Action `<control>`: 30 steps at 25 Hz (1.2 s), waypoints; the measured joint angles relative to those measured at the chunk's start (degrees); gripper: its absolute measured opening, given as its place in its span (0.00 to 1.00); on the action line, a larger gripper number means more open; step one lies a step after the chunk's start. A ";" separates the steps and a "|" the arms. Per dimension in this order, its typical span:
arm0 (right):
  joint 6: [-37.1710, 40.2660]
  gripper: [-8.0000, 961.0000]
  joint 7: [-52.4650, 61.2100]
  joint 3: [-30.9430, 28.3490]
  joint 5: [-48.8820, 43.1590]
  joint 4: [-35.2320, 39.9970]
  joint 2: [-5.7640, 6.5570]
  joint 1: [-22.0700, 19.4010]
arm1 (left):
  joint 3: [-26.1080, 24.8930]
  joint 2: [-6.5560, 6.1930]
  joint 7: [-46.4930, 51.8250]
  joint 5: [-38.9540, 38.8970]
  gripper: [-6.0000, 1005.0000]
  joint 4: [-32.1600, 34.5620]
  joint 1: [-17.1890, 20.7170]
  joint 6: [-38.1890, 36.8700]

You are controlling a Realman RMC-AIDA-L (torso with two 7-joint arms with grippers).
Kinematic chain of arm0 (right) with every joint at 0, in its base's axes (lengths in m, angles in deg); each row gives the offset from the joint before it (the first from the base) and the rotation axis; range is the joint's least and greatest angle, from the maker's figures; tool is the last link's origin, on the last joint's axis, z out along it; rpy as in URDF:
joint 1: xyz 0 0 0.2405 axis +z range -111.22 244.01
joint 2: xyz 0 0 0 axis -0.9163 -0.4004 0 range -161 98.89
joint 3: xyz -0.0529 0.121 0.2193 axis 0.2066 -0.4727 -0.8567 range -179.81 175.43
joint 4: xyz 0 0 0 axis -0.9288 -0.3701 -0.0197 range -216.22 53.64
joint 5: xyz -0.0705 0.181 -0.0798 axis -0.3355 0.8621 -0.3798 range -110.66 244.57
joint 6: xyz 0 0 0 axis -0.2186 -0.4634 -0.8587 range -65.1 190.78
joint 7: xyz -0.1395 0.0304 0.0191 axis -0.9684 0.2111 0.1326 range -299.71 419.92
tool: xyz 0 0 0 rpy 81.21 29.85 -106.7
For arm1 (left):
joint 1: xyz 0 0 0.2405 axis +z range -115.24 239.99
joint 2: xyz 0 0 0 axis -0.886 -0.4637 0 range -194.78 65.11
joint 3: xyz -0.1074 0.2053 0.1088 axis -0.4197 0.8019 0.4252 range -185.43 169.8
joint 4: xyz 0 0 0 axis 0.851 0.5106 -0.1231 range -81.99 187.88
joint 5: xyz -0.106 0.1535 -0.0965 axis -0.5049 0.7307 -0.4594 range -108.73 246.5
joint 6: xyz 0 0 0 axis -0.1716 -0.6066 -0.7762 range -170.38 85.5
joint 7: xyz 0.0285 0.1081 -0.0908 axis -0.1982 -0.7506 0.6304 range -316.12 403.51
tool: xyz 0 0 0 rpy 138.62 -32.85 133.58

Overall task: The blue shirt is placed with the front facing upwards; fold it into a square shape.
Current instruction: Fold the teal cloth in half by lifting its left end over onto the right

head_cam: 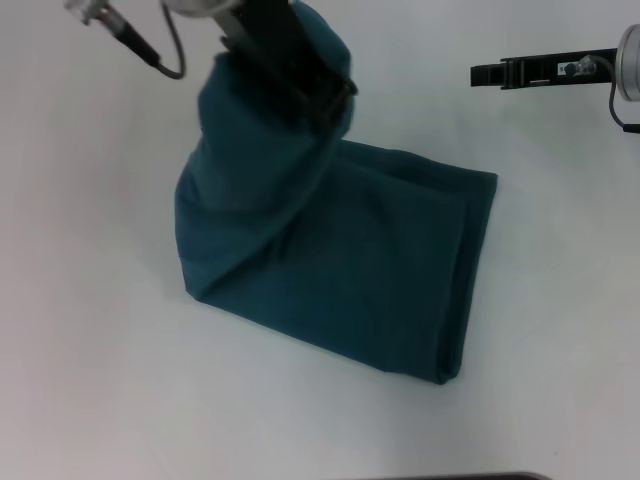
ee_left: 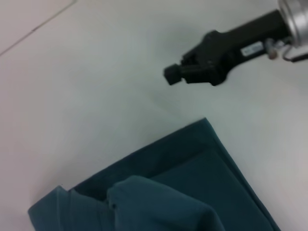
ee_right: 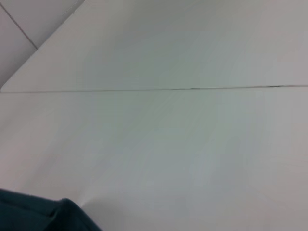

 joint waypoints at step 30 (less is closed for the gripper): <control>-2.61 0.04 0.10 -0.62 -0.10 -0.62 -0.76 0.03 | 1.67 -0.49 -2.97 -15.37 0.10 22.87 -0.33 16.04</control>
